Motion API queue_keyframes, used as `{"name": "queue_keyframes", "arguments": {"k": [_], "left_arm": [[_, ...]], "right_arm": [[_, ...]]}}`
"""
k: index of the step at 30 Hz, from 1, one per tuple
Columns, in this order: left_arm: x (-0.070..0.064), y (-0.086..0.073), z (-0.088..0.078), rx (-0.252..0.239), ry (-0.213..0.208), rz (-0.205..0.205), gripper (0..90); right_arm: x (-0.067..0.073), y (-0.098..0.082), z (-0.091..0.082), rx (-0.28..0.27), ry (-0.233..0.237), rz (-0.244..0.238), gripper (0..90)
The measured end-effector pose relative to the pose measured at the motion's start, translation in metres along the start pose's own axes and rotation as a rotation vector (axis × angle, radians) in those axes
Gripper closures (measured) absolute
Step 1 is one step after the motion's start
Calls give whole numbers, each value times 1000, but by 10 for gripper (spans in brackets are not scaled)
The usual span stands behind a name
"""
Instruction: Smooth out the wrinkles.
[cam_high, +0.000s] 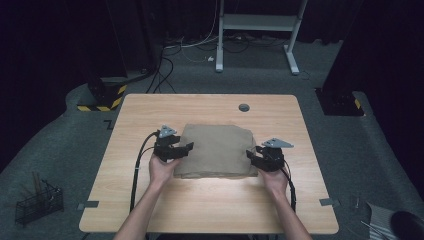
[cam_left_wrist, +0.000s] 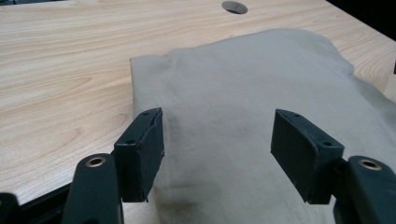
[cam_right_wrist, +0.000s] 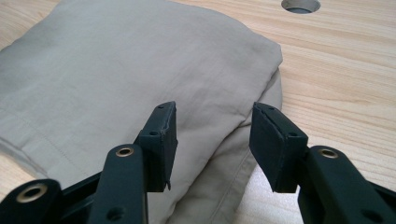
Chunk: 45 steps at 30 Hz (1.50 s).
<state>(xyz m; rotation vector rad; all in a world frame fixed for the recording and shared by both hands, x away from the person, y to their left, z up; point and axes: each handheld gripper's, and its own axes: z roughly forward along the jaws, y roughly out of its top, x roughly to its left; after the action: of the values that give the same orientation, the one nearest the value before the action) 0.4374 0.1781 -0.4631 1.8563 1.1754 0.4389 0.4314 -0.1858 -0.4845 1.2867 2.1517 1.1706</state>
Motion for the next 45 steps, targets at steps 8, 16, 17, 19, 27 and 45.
{"name": "queue_keyframes", "arguments": {"k": [8, 16, 17, 19, 27, 45], "left_arm": [[0, 1, -12, -15, 3, 8, 347], [4, -5, -27, -34, 8, -4, 348], [5, -7, -29, -34, 7, -7, 348], [6, -9, -32, -36, 11, -12, 348], [11, -16, -46, -51, 25, -26, 348], [17, -34, -69, -58, 54, -42, 348]], "right_arm": [[-1, 0, -8, -16, 2, -3, 510], [-3, -2, -19, -33, 6, 6, 510], [-4, -2, -21, -35, 3, 3, 510], [-5, -4, -25, -43, -1, 10, 511], [-8, -9, -36, -60, -7, 14, 513], [-14, -24, -55, -82, -20, 45, 514]]}}
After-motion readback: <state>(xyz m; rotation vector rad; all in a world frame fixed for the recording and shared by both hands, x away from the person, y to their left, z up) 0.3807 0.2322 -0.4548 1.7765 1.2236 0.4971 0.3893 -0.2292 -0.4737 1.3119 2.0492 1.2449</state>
